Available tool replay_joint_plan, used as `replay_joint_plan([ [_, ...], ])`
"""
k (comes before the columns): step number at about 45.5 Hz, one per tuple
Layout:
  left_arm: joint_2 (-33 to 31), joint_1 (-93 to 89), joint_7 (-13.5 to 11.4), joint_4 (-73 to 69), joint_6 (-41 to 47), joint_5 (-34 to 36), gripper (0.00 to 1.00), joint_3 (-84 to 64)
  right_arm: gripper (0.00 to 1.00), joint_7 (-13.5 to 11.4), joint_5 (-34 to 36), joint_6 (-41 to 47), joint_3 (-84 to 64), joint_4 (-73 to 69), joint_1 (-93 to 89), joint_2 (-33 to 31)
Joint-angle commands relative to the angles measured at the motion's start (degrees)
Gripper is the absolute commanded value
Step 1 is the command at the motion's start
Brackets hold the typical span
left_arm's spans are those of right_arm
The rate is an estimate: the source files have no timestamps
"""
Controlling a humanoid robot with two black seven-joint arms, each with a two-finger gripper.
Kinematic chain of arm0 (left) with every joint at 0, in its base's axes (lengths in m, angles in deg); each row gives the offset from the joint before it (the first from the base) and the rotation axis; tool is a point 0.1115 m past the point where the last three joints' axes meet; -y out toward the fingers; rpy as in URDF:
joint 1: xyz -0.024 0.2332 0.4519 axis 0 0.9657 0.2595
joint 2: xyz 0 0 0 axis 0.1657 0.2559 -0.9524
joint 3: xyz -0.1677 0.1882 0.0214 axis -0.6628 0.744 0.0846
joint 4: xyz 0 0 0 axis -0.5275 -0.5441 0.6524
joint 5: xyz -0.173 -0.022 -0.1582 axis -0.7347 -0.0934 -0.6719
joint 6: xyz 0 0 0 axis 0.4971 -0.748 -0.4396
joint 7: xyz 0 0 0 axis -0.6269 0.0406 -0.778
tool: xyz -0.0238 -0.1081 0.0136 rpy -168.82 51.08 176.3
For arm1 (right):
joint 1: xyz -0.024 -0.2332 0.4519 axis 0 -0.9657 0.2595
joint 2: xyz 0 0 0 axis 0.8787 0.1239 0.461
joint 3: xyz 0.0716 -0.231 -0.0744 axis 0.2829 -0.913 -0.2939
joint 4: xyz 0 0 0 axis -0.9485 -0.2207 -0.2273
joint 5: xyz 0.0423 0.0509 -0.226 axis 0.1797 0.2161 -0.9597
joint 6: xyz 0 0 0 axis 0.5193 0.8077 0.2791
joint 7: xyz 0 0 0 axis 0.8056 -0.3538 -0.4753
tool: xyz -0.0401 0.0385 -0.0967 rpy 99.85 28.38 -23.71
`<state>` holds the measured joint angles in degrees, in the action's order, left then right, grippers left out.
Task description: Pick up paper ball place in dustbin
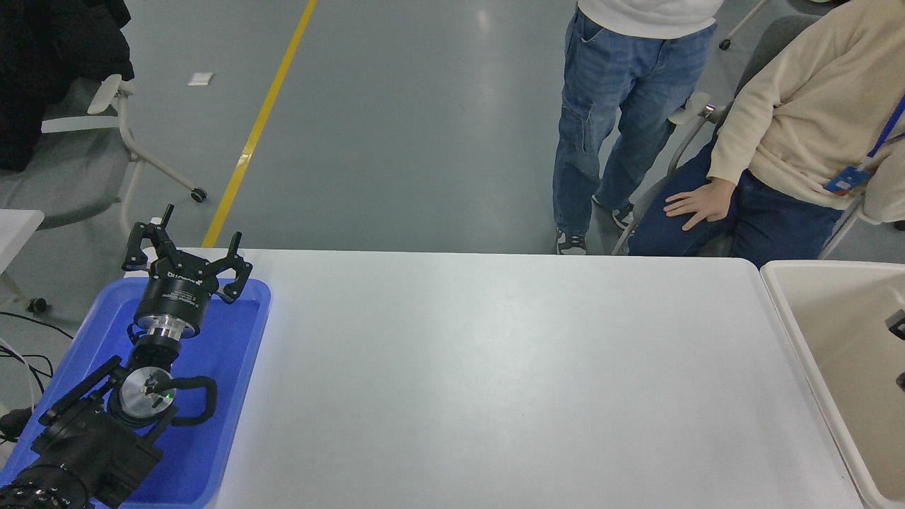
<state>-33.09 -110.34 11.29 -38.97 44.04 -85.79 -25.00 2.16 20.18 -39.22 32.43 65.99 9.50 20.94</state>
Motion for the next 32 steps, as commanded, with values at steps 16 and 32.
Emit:
replay_joint_plan([
  [16, 0.0, 0.0, 0.0, 0.0, 0.1, 0.0, 1.00, 0.0, 1.00, 0.1, 0.0, 2.1, 41.9, -34.6, -9.4, -0.9],
  [32, 0.0, 0.0, 0.0, 0.0, 0.1, 0.0, 1.00, 0.0, 1.00, 24.0, 0.0, 2.7, 46.7, -37.8, -12.5, 11.5],
])
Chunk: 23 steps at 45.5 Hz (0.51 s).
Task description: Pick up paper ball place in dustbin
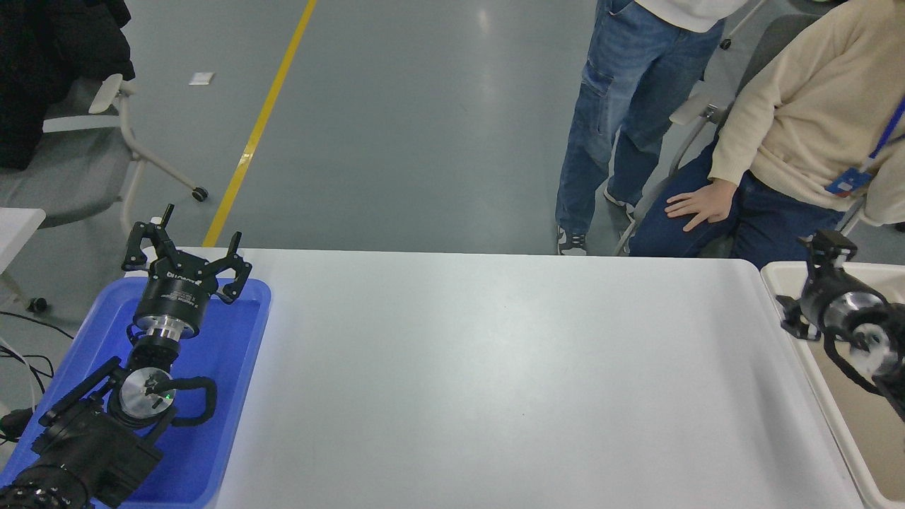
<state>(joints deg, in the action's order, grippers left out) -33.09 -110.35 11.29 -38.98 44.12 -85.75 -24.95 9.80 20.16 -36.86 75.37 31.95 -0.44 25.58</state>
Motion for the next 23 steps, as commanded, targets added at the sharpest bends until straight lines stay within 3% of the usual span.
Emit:
replay_joint_plan([
  [1, 0.0, 0.0, 0.0, 0.0, 0.0, 0.0, 1.00, 0.0, 1.00, 18.1, 0.0, 0.3, 3.6, -3.9, -2.9, 7.5],
  [5, 0.0, 0.0, 0.0, 0.0, -0.1, 0.0, 1.00, 0.0, 1.00, 23.5, -0.2, 0.3, 2.9, -3.8, -4.4, 9.3],
  [10, 0.0, 0.0, 0.0, 0.0, 0.0, 0.0, 1.00, 0.0, 1.00, 28.3, -0.8, -0.1, 1.1, -4.9, -5.0, 10.8],
  [23, 0.0, 0.0, 0.0, 0.0, 0.0, 0.1, 1.00, 0.0, 1.00, 29.7, -2.9, -2.0, -1.6, -1.7, -5.7, 11.7],
])
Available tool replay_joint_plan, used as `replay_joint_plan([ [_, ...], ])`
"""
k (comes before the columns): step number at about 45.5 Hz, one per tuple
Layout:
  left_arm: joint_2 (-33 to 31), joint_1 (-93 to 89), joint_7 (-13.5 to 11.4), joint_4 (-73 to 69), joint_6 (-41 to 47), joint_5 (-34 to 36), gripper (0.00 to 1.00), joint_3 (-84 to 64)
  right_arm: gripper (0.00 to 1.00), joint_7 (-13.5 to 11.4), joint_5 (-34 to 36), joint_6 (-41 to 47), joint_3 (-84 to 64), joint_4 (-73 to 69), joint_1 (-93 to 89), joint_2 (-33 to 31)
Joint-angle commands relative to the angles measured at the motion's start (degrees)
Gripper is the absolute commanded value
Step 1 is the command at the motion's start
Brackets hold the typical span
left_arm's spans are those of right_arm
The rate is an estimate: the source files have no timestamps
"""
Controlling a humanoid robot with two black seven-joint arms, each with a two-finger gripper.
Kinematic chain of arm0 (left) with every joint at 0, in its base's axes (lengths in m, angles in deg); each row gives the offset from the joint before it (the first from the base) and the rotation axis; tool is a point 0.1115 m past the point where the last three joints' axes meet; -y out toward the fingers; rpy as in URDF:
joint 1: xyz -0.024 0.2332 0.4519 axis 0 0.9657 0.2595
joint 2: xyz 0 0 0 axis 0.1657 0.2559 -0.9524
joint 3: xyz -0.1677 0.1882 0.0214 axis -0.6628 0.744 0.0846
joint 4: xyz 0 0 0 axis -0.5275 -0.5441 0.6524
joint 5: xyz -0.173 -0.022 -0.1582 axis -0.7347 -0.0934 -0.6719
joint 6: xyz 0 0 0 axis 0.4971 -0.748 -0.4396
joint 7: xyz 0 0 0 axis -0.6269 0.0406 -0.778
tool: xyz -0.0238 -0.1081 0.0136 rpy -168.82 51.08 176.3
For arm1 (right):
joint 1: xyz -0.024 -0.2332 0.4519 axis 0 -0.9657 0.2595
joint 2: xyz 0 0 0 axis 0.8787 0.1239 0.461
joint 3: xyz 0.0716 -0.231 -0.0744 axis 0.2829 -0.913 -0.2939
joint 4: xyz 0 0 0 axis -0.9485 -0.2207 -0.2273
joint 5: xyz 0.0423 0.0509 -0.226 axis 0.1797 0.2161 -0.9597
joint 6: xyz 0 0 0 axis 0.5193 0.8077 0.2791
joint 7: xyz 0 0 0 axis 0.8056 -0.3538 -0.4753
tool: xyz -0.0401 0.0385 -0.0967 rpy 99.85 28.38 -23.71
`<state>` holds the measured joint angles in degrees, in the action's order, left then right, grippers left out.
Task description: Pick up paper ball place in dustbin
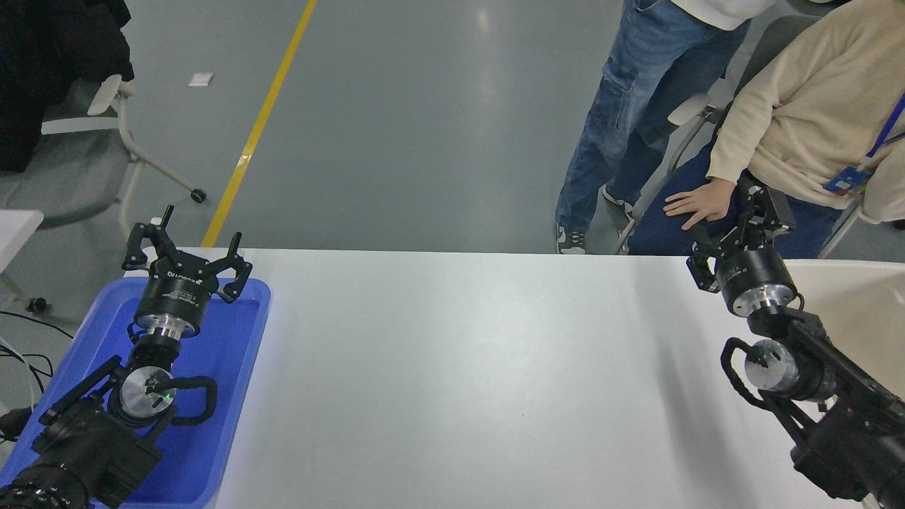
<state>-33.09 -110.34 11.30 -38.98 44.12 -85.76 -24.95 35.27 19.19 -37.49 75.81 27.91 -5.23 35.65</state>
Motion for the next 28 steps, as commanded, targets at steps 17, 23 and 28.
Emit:
replay_joint_plan([
  [17, 0.0, 0.0, 0.0, 0.0, 0.1, 0.1, 1.00, 0.0, 1.00, 5.2, -3.3, -1.1, -4.8, 4.5, -1.7, 1.7],
  [23, 0.0, 0.0, 0.0, 0.0, 0.1, 0.1, 1.00, 0.0, 1.00, 5.2, -3.2, -1.0, -4.8, 4.2, -1.8, 1.8],
  [28, 0.0, 0.0, 0.0, 0.0, 0.1, 0.1, 1.00, 0.0, 1.00, 5.2, -3.2, -1.0, -4.9, 4.2, -2.1, 1.8],
])
